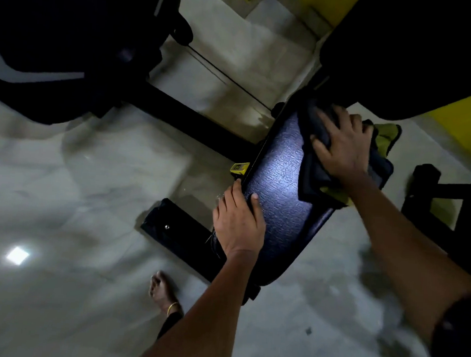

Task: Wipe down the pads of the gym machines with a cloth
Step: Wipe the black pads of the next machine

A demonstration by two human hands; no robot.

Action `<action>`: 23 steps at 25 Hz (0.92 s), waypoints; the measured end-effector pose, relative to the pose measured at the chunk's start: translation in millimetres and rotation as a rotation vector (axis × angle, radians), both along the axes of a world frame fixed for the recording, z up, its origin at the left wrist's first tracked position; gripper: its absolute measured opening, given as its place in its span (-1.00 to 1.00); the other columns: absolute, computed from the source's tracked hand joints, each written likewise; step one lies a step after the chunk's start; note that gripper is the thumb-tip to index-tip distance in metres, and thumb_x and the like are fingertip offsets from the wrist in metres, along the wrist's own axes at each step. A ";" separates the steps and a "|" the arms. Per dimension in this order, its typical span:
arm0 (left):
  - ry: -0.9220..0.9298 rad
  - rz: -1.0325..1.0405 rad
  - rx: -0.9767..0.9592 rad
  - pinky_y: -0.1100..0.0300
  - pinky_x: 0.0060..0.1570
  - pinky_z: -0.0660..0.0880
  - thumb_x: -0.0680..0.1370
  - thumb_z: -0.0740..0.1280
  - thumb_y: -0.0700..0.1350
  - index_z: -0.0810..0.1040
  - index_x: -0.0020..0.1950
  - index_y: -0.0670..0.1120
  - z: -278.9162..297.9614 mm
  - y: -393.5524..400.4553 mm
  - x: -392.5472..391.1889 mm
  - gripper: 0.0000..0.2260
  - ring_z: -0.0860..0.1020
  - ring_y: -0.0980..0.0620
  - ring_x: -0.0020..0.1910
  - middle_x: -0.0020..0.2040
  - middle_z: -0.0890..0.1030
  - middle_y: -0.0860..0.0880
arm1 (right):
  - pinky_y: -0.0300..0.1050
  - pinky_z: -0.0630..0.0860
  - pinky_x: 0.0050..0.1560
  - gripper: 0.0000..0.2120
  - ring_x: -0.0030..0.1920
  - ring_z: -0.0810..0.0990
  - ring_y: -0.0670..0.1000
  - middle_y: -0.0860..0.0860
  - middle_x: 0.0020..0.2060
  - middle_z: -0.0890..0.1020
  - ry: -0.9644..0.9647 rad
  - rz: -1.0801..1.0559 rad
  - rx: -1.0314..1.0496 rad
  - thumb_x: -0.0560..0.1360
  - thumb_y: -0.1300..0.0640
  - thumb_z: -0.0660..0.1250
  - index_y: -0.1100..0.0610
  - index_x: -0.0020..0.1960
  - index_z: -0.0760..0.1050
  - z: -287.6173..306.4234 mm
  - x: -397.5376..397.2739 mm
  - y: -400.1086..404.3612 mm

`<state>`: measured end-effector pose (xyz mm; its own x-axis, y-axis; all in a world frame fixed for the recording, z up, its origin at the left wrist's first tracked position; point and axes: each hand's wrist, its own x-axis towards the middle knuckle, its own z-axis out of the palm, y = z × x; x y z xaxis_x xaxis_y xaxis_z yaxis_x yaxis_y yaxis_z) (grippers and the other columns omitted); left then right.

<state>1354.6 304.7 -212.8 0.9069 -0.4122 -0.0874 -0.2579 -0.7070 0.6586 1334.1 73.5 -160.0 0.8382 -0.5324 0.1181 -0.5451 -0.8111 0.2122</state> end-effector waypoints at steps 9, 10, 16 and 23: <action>0.044 -0.066 0.040 0.02 0.03 0.42 0.59 -0.02 0.08 0.42 0.32 -0.17 6.5 4.0 4.2 -0.52 0.53 -0.15 0.08 0.16 0.54 -0.14 | 0.19 0.32 0.10 -0.43 0.11 0.43 0.26 0.25 0.16 0.46 -0.087 -0.370 0.039 0.48 -0.11 0.19 0.07 0.44 0.28 -13.9 3.9 91.4; 0.059 -0.093 0.054 0.02 0.05 0.41 0.60 -0.03 0.09 0.40 0.34 -0.17 7.9 6.1 5.5 -0.52 0.52 -0.16 0.12 0.20 0.52 -0.14 | 0.17 0.32 0.08 -0.42 0.10 0.43 0.25 0.24 0.14 0.47 -0.064 -0.372 0.052 0.47 -0.11 0.21 0.07 0.44 0.28 -13.0 0.7 100.6; 0.386 -0.378 0.231 -0.09 0.19 0.37 0.63 0.10 -0.10 0.26 0.35 -0.21 33.9 16.2 40.7 -0.67 0.39 -0.26 0.28 0.36 0.33 -0.23 | 0.05 0.47 -0.13 -0.52 -0.10 0.55 0.24 0.20 -0.05 0.56 -0.011 -0.250 0.256 0.34 -0.02 0.33 0.11 0.23 0.53 4.5 -29.0 152.2; 0.346 -0.554 0.228 0.05 0.18 0.39 0.58 0.20 -0.18 0.40 0.28 -0.23 111.2 38.5 58.3 -0.71 0.46 -0.22 0.22 0.28 0.42 -0.24 | -0.09 0.41 -0.08 -0.60 0.08 0.54 0.19 0.14 0.06 0.61 -0.168 -0.329 0.704 0.44 0.02 0.33 0.00 0.27 0.51 88.1 -37.6 160.5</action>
